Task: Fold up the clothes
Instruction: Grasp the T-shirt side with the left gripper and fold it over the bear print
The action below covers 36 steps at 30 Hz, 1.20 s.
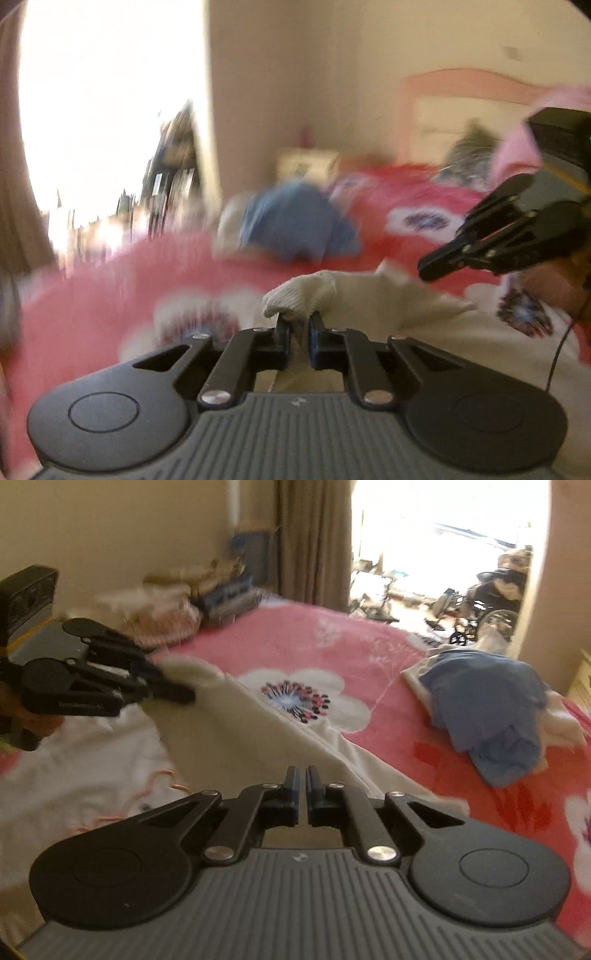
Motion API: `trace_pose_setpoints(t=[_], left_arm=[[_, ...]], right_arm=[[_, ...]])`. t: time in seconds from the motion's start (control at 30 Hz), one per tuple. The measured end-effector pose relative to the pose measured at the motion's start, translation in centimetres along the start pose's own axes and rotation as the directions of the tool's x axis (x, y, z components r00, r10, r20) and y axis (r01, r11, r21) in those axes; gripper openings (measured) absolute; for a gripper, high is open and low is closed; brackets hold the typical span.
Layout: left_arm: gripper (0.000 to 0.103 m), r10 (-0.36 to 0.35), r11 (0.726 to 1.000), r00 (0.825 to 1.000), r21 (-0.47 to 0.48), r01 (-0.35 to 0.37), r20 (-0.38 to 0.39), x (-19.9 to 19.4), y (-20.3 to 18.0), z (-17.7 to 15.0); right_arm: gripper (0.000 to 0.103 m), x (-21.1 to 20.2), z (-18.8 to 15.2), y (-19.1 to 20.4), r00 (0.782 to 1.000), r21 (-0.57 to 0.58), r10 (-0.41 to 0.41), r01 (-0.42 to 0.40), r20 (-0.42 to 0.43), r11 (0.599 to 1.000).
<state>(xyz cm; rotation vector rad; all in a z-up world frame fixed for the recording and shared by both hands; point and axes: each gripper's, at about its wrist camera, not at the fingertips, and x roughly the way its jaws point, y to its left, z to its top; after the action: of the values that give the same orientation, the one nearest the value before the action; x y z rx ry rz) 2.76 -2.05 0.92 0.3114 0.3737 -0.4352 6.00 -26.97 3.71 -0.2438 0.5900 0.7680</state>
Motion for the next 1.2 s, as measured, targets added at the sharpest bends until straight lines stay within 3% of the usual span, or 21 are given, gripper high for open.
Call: trace_pose_setpoints(t=[0.07,0.13,0.23,0.33,0.37,0.4,0.43,0.53,0.6,0.7,0.77,0.83,0.9,0.93,0.97,1.0,1.1,1.17,1.2], left_arm=[[0.010,-0.027,0.979,0.998,0.202,0.016,0.057,-2.4,-2.2,0.1],[0.011,-0.067,0.909,0.996,0.414,0.036,0.061,-4.1,-4.5,-0.7],[0.011,-0.124,0.750,0.992,0.655,0.089,0.008,-5.2,-7.2,-3.4],[0.011,-0.141,0.533,0.988,0.836,0.132,-0.067,-5.2,-9.2,-7.2],[0.011,-0.133,0.490,0.986,0.859,0.151,-0.098,-4.8,-9.4,-8.3],[0.011,-0.125,0.471,0.983,0.865,0.176,-0.132,-4.4,-9.5,-9.0],[0.011,-0.112,0.465,0.980,0.863,0.195,-0.162,-3.8,-9.4,-9.6],[0.011,-0.079,0.496,0.980,0.845,0.199,-0.185,-2.8,-8.6,-10.1],[0.011,-0.065,0.521,0.981,0.832,0.191,-0.184,-2.3,-8.0,-9.9],[0.011,-0.061,0.535,0.983,0.826,0.178,-0.173,-2.4,-7.2,-9.5],[0.011,-0.059,0.542,0.984,0.823,0.171,-0.165,-2.6,-6.6,-9.3],[0.011,-0.051,0.547,0.986,0.822,0.158,-0.156,-2.9,-6.4,-9.5],[0.011,-0.037,0.554,0.988,0.820,0.143,-0.147,-3.2,-6.1,-9.6],[0.010,-0.030,0.563,0.989,0.815,0.136,-0.144,-3.4,-5.9,-9.5],[0.010,-0.023,0.575,0.990,0.808,0.129,-0.142,-3.6,-5.5,-9.2],[0.010,-0.019,0.590,0.990,0.798,0.126,-0.142,-3.9,-5.2,-9.0],[0.011,-0.023,0.629,0.987,0.766,0.136,-0.157,-4.3,-4.7,-8.9],[0.011,-0.016,0.628,0.986,0.765,0.141,-0.168,-4.2,-4.7,-9.6],[0.011,-0.011,0.629,0.984,0.764,0.144,-0.177,-4.1,-4.7,-9.9]], right_arm=[[0.004,-2.3,-1.1,-0.5,0.999,0.094,-0.036,0.033,0.025,0.995],[0.005,-3.6,-2.7,-1.9,0.998,0.259,-0.052,0.041,0.034,0.965],[0.006,-4.0,-5.0,-3.7,0.996,0.450,-0.084,0.081,-0.013,0.890],[0.007,-3.0,-6.7,-4.9,0.994,0.572,-0.095,0.111,-0.058,0.813],[0.007,-2.4,-6.9,-5.2,0.993,0.596,-0.089,0.119,-0.079,0.794],[0.007,-1.6,-7.1,-5.5,0.990,0.614,-0.090,0.137,-0.107,0.777],[0.007,-0.8,-7.3,-5.8,0.986,0.634,-0.098,0.162,-0.135,0.756],[0.008,1.0,-8.1,-6.6,0.984,0.704,-0.094,0.173,-0.149,0.689],[0.010,1.9,-8.7,-7.8,0.984,0.779,-0.083,0.176,-0.158,0.602],[0.016,2.4,-10.7,-9.3,0.991,0.907,-0.011,0.130,-0.137,0.401],[0.024,2.9,-12.6,-10.0,0.996,0.970,0.041,0.064,-0.076,0.235],[0.025,3.6,-13.7,-10.2,0.998,0.989,0.052,0.027,-0.035,0.144],[0.021,4.1,-13.8,-9.9,0.998,0.990,0.047,0.034,-0.041,0.139],[0.011,4.0,-13.4,-9.7,0.998,0.989,0.057,0.008,-0.017,0.148],[0.007,3.6,-12.9,-9.2,0.997,0.986,0.075,-0.035,0.023,0.165],[0.006,2.9,-12.1,-8.5,0.995,0.976,0.088,-0.065,0.047,0.208],[0.007,2.0,-11.3,-6.7,0.993,0.943,0.107,0.012,-0.050,0.333],[0.007,3.3,-12.5,-6.6,0.967,0.922,0.119,0.171,-0.224,0.346],[0.006,3.4,-13.2,-6.7,0.955,0.918,0.111,0.226,-0.274,0.325]])
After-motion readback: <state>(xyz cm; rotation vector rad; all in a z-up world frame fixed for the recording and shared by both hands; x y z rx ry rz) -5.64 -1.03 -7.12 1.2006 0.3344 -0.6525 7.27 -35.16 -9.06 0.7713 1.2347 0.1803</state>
